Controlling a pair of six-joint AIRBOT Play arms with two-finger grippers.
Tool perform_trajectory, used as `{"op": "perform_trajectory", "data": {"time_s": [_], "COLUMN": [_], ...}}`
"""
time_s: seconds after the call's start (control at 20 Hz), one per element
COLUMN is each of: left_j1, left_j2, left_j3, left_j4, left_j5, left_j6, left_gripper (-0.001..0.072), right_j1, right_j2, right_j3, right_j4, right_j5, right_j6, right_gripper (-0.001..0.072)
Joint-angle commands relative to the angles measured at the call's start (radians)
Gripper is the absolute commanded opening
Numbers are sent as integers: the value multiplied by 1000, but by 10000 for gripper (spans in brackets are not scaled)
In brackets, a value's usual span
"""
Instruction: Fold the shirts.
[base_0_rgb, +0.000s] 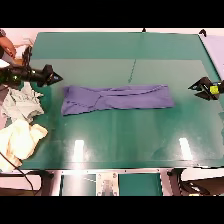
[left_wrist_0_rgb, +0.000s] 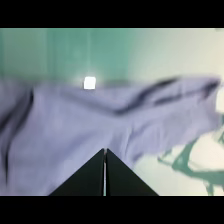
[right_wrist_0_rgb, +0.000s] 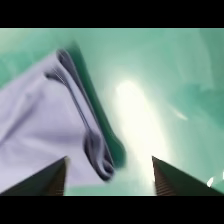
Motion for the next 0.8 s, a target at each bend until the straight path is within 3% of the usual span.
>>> {"op": "perform_trajectory", "data": {"time_s": [0.0, 0.2, 0.45, 0.75], "left_j1": [5, 5, 5, 5], "left_j2": [88, 147, 159, 159], "left_j3": [-113, -154, -154, -154], "left_j4": [31, -11, -143, -146], "left_j5": [-59, -117, -116, -89], "left_j6": [-23, -27, -23, -23], "left_gripper": [23, 23, 23, 24], "right_j1": [-43, -20, 53, 174], "right_j2": [-34, -229, -405, -537], "right_j3": [-5, 63, 200, 352], "right_j4": [21, 179, 180, 180], "right_j5": [84, 173, 239, 271], "right_j6": [-47, -113, -156, -173], "right_gripper": [646, 646, 646, 644]}}
